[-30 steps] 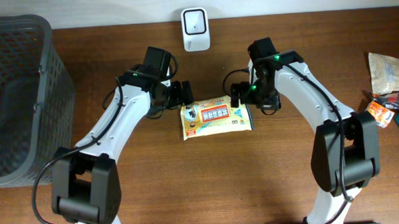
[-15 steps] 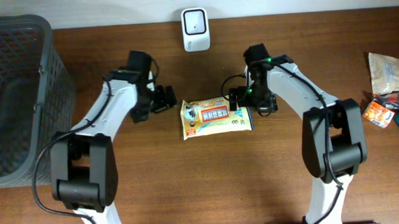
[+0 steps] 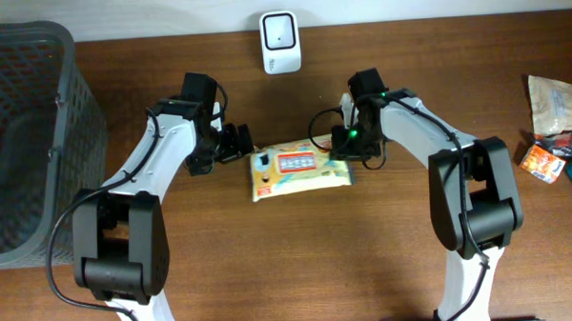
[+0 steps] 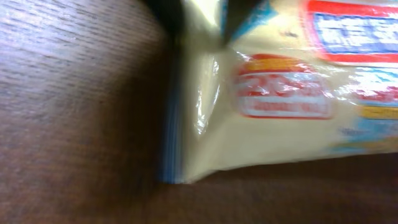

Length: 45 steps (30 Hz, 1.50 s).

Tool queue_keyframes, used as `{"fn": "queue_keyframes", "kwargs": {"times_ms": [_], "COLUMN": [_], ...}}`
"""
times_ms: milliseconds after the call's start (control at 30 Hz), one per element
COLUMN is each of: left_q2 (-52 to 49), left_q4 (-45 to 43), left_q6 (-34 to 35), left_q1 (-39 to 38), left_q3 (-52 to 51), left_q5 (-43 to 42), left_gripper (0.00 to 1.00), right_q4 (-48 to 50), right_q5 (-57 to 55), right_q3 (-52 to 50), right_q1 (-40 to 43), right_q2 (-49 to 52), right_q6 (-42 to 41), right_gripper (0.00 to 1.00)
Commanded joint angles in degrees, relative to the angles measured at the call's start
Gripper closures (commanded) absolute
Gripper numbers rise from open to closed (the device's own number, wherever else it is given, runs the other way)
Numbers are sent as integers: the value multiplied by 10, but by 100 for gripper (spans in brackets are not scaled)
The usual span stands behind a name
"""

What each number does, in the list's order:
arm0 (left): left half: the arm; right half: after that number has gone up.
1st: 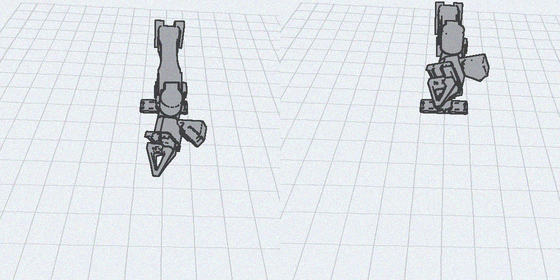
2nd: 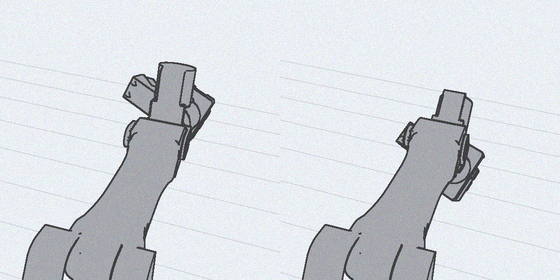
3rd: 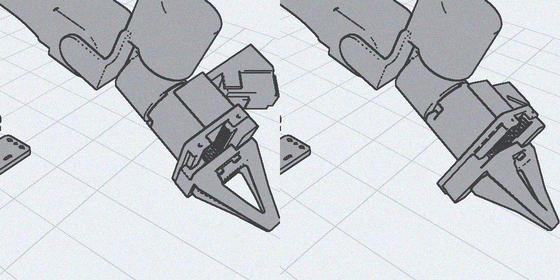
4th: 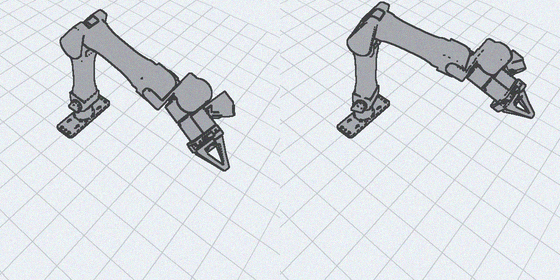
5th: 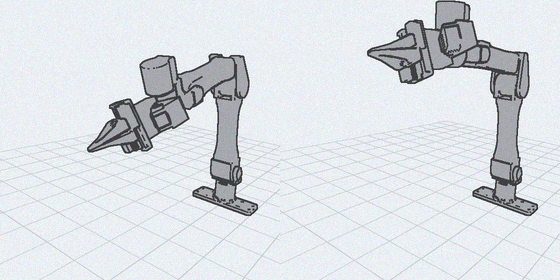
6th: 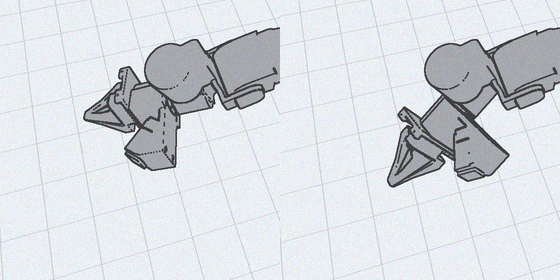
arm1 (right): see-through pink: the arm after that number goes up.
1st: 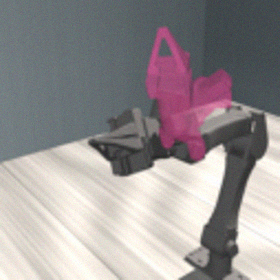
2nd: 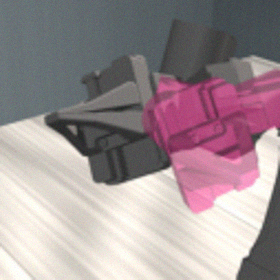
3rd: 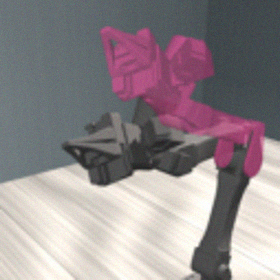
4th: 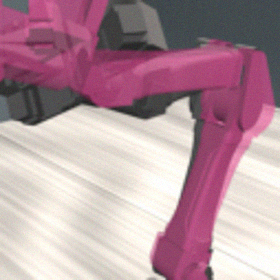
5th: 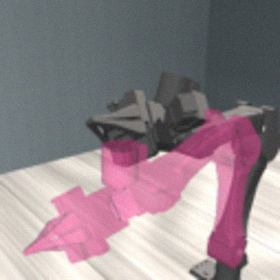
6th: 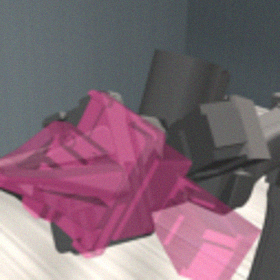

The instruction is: Scan the item barcode

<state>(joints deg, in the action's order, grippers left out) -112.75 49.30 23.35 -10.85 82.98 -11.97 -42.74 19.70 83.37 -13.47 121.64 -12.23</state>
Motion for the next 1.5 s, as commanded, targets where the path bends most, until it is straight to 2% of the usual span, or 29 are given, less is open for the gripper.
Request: {"fn": "queue_keyframes", "kwargs": {"times_ms": [0, 233, 500, 567, 633, 700, 733, 833, 933, 967, 1000, 1200, 1267, 1300, 1467], "left_q2": [-1, -1, -1, -1, -1, -1, -1, -1, -1, -1, -1, -1, -1, -1, -13], "left_q4": [1, 1, 1, 1, 1, 1, 1, 1, 1, 1, 1, 1, -7, 9, -2], "left_q6": [-11, -11, -11, -11, -11, -11, -11, -11, -11, -11, -11, -11, 33, 34, 33], "left_q1": [0, 0, 0, 0, 0, 0, 0, 0, 0, 0, 0, 0, 0, 0, -33], "left_q3": [2, 2, 2, 2, 2, 2, 2, 2, 2, 2, 2, 2, 2, 2, 2], "left_q5": [5, 4, 4, 4, 4, 4, 4, 4, 4, 4, 4, 4, -27, -60, -82], "left_gripper": [1, 1, 1, 1, 1, 1, 1, 1, 1, 1, 1, 1, 1, 1, 3], "right_q4": [-1, -120, -299, -334, -348, -355, -355, -331, -303, -295, -288, -255, -248, -249, -250], "right_q5": [-9, -97, -340, -372, -353, -245, -177, -57, -58, -58, -58, -62, -62, -63, -63], "right_q3": [-30, 96, 304, 337, 347, 342, 335, 295, 256, 242, 231, 197, 199, 202, 212], "right_q1": [-3, -3, -4, -4, -4, -4, -4, -8, -16, -17, -18, -15, -5, 1, 73], "right_q2": [16, -39, -122, -129, -133, -128, -123, -100, -76, -68, -64, -41, -42, -42, -43], "right_q6": [-16, -16, -15, -15, -15, 25, 47, 76, 75, 75, 75, 73, 69, 67, -3], "right_gripper": [96, 96, 96, 96, 96, 95, 74, 30, 15, 6, 1, 1, 1, 1, 1]}}
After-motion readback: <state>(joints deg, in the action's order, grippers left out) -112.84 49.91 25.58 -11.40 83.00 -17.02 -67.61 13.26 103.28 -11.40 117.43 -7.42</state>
